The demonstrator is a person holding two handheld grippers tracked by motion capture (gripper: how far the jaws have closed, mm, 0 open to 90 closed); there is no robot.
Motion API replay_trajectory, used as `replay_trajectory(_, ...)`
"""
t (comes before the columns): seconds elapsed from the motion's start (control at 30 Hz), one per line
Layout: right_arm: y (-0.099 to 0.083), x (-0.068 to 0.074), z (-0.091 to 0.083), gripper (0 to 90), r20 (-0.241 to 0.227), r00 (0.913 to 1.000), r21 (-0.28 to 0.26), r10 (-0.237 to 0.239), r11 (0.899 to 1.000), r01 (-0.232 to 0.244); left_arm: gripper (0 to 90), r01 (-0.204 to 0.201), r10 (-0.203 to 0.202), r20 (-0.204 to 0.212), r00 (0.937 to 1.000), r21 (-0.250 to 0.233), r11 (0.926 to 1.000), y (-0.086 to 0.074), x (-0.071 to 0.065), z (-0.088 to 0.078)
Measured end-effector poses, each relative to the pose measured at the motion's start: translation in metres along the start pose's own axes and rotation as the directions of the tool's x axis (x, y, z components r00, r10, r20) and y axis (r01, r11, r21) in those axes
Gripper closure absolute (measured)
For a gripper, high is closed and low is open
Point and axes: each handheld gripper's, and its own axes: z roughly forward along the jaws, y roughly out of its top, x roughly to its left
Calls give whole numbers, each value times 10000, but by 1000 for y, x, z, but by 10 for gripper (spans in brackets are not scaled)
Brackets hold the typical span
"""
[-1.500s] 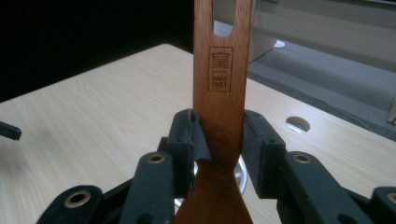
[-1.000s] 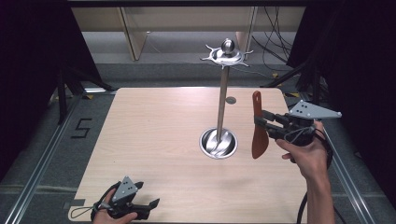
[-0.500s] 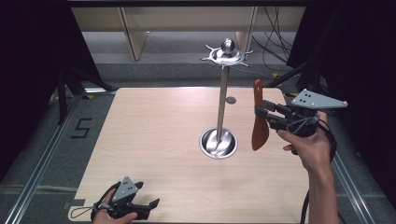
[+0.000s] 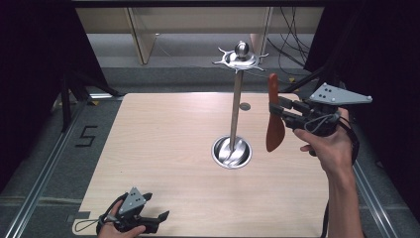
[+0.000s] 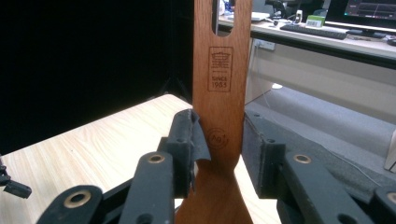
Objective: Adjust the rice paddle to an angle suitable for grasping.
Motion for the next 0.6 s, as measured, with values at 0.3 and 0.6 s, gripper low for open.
replay_trajectory(0.3, 15, 0, 5, 670, 2, 9999, -239, -156, 9996, 156, 152, 40, -40, -15, 10000, 12, 10000, 0, 0, 0)
replay_trajectory(0.6, 20, -5, 12, 669, -15, 10000, -269, 16, 9996, -16, 151, 43, -43, -16, 10000, 13, 10000, 0, 0, 0)
